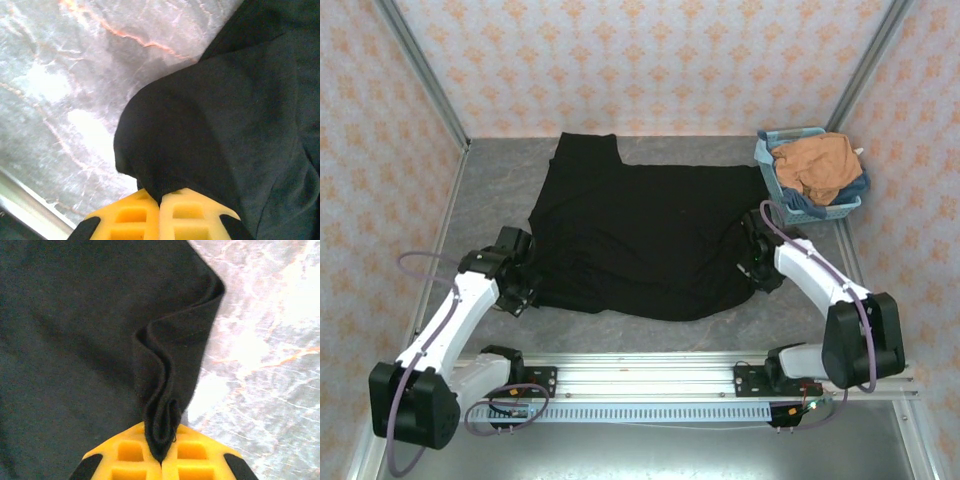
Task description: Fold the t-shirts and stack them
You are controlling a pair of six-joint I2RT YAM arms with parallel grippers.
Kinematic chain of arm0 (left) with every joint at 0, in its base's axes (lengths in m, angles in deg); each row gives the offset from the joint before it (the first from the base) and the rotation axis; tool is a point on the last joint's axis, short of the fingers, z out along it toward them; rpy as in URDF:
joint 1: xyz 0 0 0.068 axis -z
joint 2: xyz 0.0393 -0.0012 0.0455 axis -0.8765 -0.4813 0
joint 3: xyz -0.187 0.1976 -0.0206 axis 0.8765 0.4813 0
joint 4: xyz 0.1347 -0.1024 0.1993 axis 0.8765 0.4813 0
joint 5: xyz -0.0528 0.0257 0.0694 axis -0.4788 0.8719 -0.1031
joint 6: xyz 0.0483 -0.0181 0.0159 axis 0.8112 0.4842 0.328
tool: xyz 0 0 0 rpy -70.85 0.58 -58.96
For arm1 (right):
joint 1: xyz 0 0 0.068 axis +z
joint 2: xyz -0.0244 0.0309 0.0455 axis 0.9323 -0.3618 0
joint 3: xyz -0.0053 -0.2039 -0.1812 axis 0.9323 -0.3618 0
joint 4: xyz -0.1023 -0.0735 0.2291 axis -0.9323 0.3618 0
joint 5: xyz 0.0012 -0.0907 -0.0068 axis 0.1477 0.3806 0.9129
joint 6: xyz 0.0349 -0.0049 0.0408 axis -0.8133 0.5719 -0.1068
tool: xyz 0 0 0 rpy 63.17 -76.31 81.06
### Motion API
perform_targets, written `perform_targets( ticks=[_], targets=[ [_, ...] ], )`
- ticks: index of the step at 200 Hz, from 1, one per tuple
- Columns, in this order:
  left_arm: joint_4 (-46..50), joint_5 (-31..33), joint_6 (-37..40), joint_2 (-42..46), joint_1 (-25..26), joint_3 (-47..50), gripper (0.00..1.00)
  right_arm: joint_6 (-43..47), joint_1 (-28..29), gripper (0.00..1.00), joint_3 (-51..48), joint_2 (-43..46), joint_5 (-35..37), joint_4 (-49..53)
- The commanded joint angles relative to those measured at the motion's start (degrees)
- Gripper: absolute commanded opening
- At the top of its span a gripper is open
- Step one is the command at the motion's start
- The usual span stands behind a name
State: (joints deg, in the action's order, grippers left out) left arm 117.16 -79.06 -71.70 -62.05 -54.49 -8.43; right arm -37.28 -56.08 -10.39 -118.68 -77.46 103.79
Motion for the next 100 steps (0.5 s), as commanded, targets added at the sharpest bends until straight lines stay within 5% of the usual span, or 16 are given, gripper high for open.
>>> perform_targets(
  ticks=[1, 57, 100],
  targets=[
    [9.28, 1.08, -2.13, 3.44, 0.89, 1.04, 0.0, 1.24, -0.7, 0.0, -0.35, 4.51, 4.58, 7.14],
    [13.36, -3.75, -1.68, 2.97, 8.41, 6.34, 0.0, 1.18, -4.98, 0.0, -9.17, 7.16, 1.97, 8.01],
    [9.28, -3.01, -1.47, -6.43, 16.87, 0.74, 0.0, 0.29, -5.07, 0.0, -9.28, 4.36, 2.29, 7.95]
  ],
)
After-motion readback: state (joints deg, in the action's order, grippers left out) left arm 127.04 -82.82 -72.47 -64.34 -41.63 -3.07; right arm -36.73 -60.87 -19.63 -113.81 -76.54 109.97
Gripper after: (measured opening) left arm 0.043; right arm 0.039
